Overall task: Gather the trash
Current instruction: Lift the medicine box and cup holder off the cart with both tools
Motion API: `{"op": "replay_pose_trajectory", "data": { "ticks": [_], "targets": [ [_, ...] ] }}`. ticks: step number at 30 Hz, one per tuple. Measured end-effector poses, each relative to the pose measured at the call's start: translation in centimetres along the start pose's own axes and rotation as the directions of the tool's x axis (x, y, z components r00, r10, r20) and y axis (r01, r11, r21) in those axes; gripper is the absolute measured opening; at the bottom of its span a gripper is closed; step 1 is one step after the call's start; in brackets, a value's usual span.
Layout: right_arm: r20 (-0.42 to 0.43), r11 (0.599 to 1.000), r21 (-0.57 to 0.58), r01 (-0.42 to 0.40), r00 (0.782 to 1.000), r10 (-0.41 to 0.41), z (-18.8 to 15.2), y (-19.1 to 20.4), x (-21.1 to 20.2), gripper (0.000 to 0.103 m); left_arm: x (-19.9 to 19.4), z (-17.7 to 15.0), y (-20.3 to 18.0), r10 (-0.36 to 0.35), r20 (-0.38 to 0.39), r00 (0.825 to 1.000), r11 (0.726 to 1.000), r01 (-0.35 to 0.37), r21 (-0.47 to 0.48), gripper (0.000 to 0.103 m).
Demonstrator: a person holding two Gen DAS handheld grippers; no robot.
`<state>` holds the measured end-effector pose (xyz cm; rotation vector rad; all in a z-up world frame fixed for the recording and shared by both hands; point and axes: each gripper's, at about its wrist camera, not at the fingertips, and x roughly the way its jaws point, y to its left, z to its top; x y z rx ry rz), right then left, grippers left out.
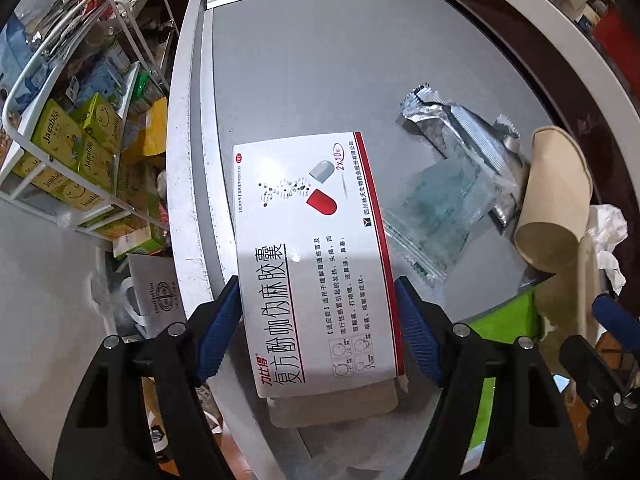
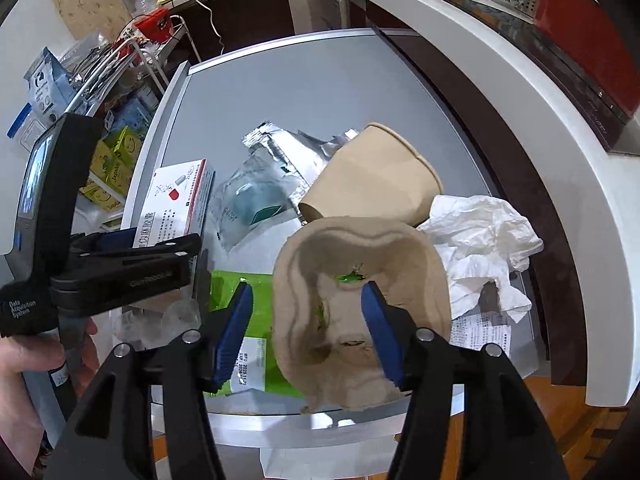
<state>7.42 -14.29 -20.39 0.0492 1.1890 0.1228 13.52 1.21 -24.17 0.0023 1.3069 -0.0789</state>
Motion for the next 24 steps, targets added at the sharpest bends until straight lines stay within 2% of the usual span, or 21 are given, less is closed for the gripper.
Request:
{"op": "replay_pose_trajectory", "data": {
  "ticks": [2, 3, 4, 5, 9, 19, 24],
  "targets": [
    [-0.004, 1.0, 0.003, 0.006, 1.0, -0.006, 0.1, 0.0, 0.2, 0.054, 0.2, -0.1, 0.1, 0.018, -0.002, 1.0, 1.0, -0.018, -0.003, 0.076],
    [-0.006, 1.0, 0.004, 0.005, 1.0, -0.005, 0.1, 0.0, 0.2, 0.049, 0.2, -0.1, 0.1, 0.02, 0.003, 1.0, 1.0, -0.02, -0.004, 0.076],
    [-0.008, 1.0, 0.006, 0.002, 1.0, -0.002, -0.1, -0.2, 0.2, 0.032, 0.2, -0.1, 0.2, 0.021, 0.004, 1.0, 1.0, -0.021, -0.004, 0.076],
    [-0.014, 1.0, 0.012, -0.011, 1.0, 0.011, -0.2, -0.4, 0.3, 0.023, 0.1, -0.1, 0.0, 0.02, 0.006, 1.0, 1.0, -0.02, -0.004, 0.076],
    [-0.002, 0.999, 0.023, -0.033, 0.999, 0.033, -0.3, -0.6, 0.0, 0.022, 0.0, -0.2, 0.1, 0.015, 0.011, 1.0, 1.0, -0.015, 0.002, 0.074],
    [0.102, 0.994, 0.049, -0.099, 0.99, 0.093, 0.5, -1.5, -4.0, 0.019, -3.0, 0.5, 1.9, -0.109, 0.068, 0.992, 0.993, 0.111, -0.04, 0.073],
    [0.158, 0.989, 0.049, -0.14, 0.979, 0.131, 1.0, -1.6, -6.2, 0.019, -5.4, 0.8, 2.5, -0.124, 0.123, 0.985, 0.99, 0.132, -0.055, 0.073]
  ]
}}
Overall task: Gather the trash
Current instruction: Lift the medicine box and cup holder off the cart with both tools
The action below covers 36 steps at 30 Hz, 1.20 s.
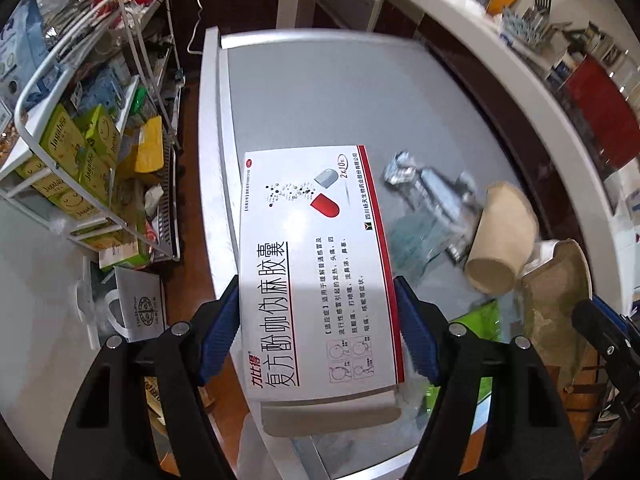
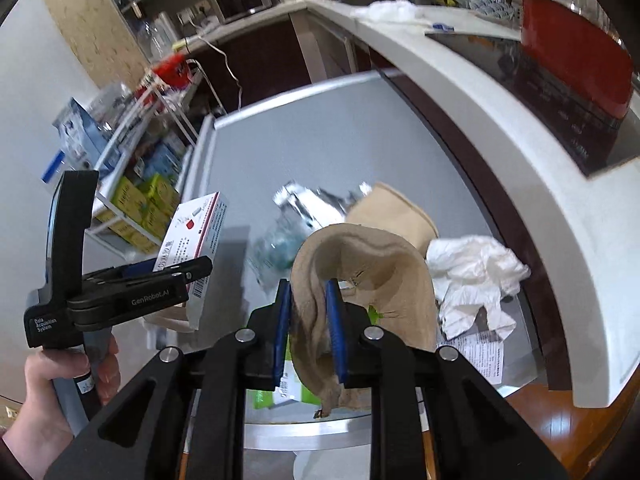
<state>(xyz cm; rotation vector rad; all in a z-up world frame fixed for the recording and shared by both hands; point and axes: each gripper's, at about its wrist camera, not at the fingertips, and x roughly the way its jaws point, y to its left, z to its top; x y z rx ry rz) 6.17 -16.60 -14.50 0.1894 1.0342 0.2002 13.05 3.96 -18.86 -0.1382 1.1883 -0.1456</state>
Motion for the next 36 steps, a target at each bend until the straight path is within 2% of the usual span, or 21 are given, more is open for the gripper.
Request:
{"op": "replay_pose_trajectory", "data": {
  "ticks": [5, 11, 17, 21, 29, 36],
  "targets": [
    [0.06, 0.999, 0.003, -0.047, 0.997, 0.047, 0.6, -0.1, -2.6, 0.019, -3.1, 0.7, -0.2, -0.025, 0.071, 0.997, 1.0, 0.025, -0.006, 0.073],
    [0.15, 0.997, -0.014, -0.071, 0.986, 0.072, 1.4, 0.2, -6.4, 0.019, -7.3, 0.9, -0.9, -0.058, 0.166, 0.984, 0.998, 0.057, 0.008, 0.073],
    [0.252, 0.996, -0.052, -0.074, 0.964, 0.085, 1.7, 0.5, -11.5, 0.019, -11.7, 0.7, -1.9, -0.08, 0.264, 0.961, 0.997, 0.073, 0.037, 0.073],
    [0.307, 0.995, -0.074, -0.071, 0.947, 0.091, 1.3, 0.5, -14.6, 0.019, -14.8, -0.1, -3.1, -0.08, 0.332, 0.94, 0.996, 0.059, 0.071, 0.073],
    [0.364, 0.991, -0.113, -0.069, 0.926, 0.106, -0.9, 0.0, -19.3, 0.019, -18.3, -2.7, -5.0, -0.106, 0.386, 0.916, 0.99, 0.06, 0.129, 0.073],
    [0.341, 0.989, -0.113, -0.092, 0.932, 0.125, -3.6, -1.4, -21.0, 0.019, -19.7, -6.1, -7.1, -0.134, 0.375, 0.917, 0.979, 0.063, 0.196, 0.073]
  ]
}}
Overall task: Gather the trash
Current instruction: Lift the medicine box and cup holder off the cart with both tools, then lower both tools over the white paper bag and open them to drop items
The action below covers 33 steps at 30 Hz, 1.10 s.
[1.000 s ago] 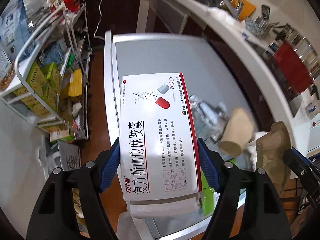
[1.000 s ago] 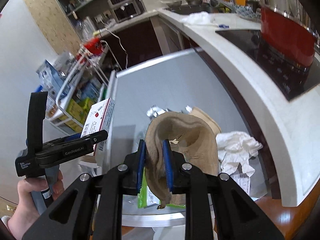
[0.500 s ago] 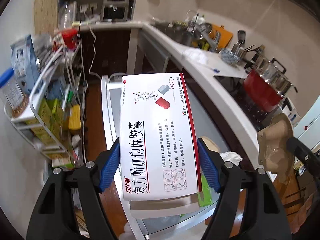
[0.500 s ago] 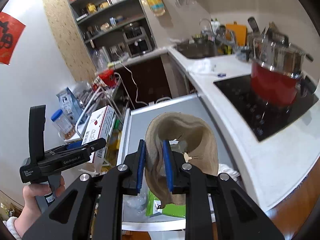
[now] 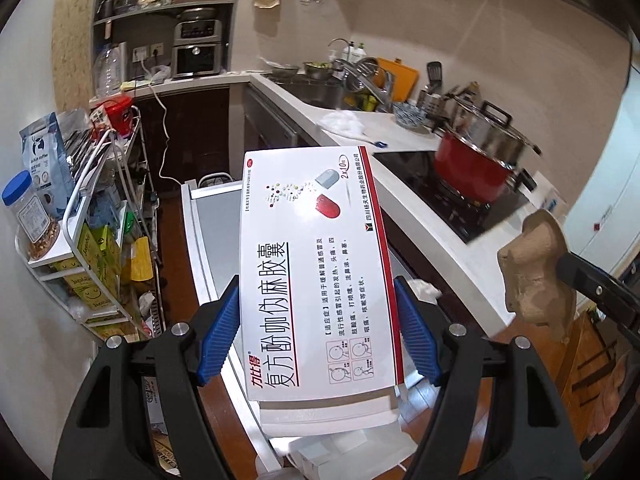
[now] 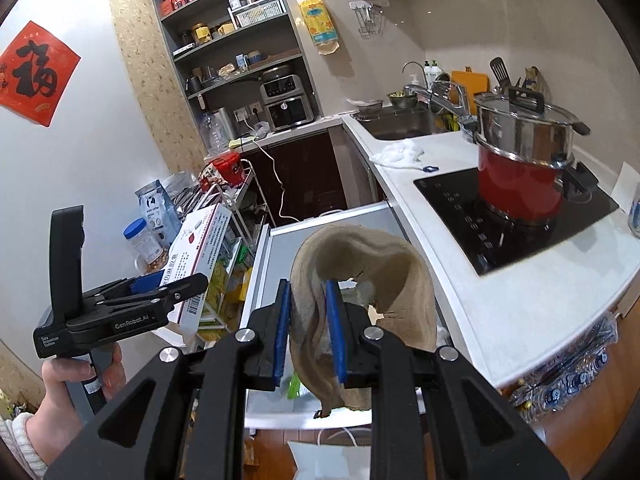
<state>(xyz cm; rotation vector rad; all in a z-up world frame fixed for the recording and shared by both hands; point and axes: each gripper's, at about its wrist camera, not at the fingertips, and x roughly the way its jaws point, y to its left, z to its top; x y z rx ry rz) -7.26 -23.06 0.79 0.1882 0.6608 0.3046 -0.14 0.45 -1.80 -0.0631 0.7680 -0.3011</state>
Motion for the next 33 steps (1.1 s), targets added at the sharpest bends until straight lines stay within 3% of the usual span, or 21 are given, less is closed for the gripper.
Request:
{"op": "replay_pose_trajectory", "data": {
  "ticks": [11, 18, 22, 26, 29, 33],
  "targets": [
    [-0.067, 1.0, -0.008, -0.029, 0.997, 0.028, -3.7, -1.6, -2.3, 0.019, -1.6, -4.2, -3.8, -0.01, -0.036, 0.999, 0.997, 0.013, 0.071, 0.073],
    [-0.181, 0.999, 0.002, -0.038, 0.983, 0.038, -7.6, -3.0, -2.0, 0.019, -1.0, -8.5, -6.5, -0.033, -0.139, 0.99, 0.991, 0.05, 0.127, 0.073],
    [-0.279, 0.999, 0.02, -0.044, 0.959, 0.048, -10.9, -4.1, -0.4, 0.019, 0.4, -11.3, -7.8, -0.041, -0.219, 0.975, 0.984, 0.077, 0.161, 0.073],
    [-0.386, 0.997, 0.065, -0.035, 0.921, 0.058, -14.8, -5.6, 2.5, 0.019, 2.7, -15.2, -8.9, -0.005, -0.305, 0.952, 0.968, 0.081, 0.237, 0.073],
    [-0.475, 0.995, 0.102, -0.021, 0.878, 0.068, -18.3, -7.0, 5.5, 0.019, 5.1, -18.4, -9.0, 0.009, -0.392, 0.92, 0.961, 0.099, 0.256, 0.073],
    [-0.56, 0.986, 0.165, -0.004, 0.823, 0.097, -22.0, -8.6, 8.6, 0.019, 8.8, -22.6, -8.4, 0.007, -0.526, 0.851, 0.963, 0.136, 0.232, 0.073]
  ]
}}
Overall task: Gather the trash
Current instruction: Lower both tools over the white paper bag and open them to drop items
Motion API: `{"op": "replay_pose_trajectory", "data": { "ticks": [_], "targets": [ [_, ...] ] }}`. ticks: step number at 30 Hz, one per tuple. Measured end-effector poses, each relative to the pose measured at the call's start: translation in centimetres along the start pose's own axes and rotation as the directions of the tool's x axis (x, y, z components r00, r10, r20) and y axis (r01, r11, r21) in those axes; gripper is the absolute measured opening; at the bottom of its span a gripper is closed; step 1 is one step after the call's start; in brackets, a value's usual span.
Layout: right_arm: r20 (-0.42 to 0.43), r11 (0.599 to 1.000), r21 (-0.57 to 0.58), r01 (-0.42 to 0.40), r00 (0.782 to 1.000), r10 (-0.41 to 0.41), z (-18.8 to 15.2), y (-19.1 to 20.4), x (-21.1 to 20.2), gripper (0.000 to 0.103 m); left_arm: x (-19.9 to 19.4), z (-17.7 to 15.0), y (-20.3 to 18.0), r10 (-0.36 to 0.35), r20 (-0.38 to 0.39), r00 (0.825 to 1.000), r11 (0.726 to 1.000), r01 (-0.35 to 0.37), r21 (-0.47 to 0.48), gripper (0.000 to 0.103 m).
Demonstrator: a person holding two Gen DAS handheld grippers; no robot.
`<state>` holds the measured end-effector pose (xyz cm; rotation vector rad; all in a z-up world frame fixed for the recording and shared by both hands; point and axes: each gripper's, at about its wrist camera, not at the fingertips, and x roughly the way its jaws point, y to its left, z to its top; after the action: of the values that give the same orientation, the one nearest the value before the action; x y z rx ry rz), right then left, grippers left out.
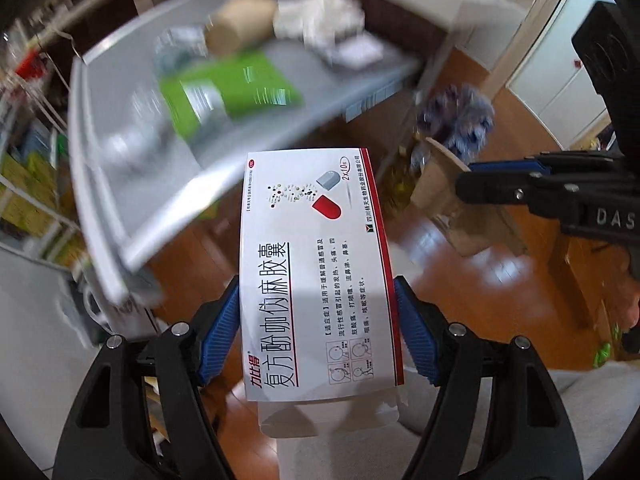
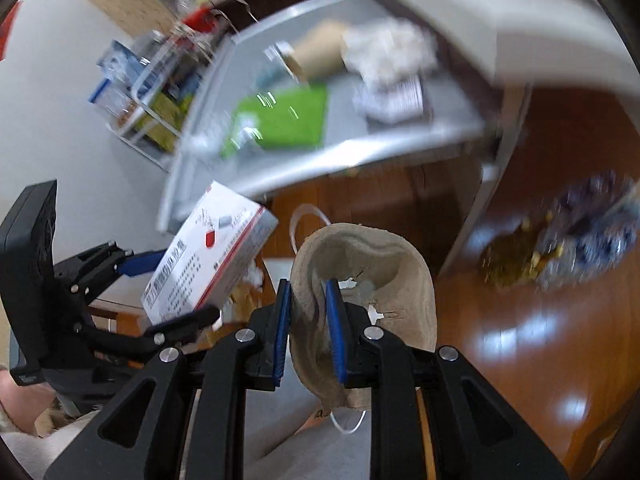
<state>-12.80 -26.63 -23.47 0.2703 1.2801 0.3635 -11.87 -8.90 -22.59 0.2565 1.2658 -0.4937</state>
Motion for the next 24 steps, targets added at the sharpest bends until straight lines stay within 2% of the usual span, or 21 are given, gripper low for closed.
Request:
{"op": "replay_pose_trajectory", "data": {
  "ticks": [5, 8, 11, 15, 18, 20, 21, 23, 24],
  "targets": [
    [-0.098, 0.994, 0.094, -0.054, 0.993, 0.064, -0.8, -1.8, 4.8, 0.019, 5.2, -1.4, 0.5, -0.048, -0.144, 0.988, 0.999, 0.047, -0.009, 0.073],
    [-0.134, 0.993, 0.106, -0.054, 0.989, 0.068, -0.8, -2.0, 7.0, 0.019, 7.8, -2.1, 0.9, -0.034, -0.204, 0.978, 0.999, 0.033, -0.006, 0.072],
    [-0.155, 0.993, 0.112, -0.047, 0.986, 0.064, -0.4, -2.2, 8.6, 0.019, 9.5, -2.2, 1.7, -0.016, -0.228, 0.974, 0.999, 0.009, -0.031, 0.072],
    [-0.197, 0.988, 0.147, -0.056, 0.977, 0.085, 0.0, -2.7, 10.3, 0.019, 10.4, -2.1, 2.5, -0.049, -0.248, 0.968, 0.997, 0.031, -0.077, 0.072],
    [-0.211, 0.984, 0.169, -0.057, 0.973, 0.093, 0.1, -3.1, 11.2, 0.02, 10.5, -1.5, 2.4, -0.039, -0.25, 0.967, 0.997, 0.021, -0.074, 0.073],
    [-0.229, 0.98, 0.194, -0.053, 0.968, 0.098, 0.2, -3.5, 11.9, 0.024, 10.5, -1.5, 2.6, -0.038, -0.258, 0.965, 0.997, 0.019, -0.074, 0.073],
    [-0.235, 0.978, 0.202, -0.055, 0.967, 0.103, 0.2, -3.7, 12.2, 0.029, 10.6, -1.5, 2.7, -0.041, -0.262, 0.964, 0.997, 0.021, -0.077, 0.074],
    [-0.234, 0.977, 0.209, -0.048, 0.967, 0.098, 0.4, -3.8, 12.4, 0.062, 10.8, -1.4, 2.8, -0.047, -0.272, 0.961, 0.996, 0.026, -0.082, 0.076],
    [-0.23, 0.977, 0.207, -0.047, 0.968, 0.096, 0.4, -3.8, 12.3, 0.064, 10.9, -1.4, 2.9, -0.05, -0.279, 0.959, 0.996, 0.027, -0.086, 0.081]
  ]
}}
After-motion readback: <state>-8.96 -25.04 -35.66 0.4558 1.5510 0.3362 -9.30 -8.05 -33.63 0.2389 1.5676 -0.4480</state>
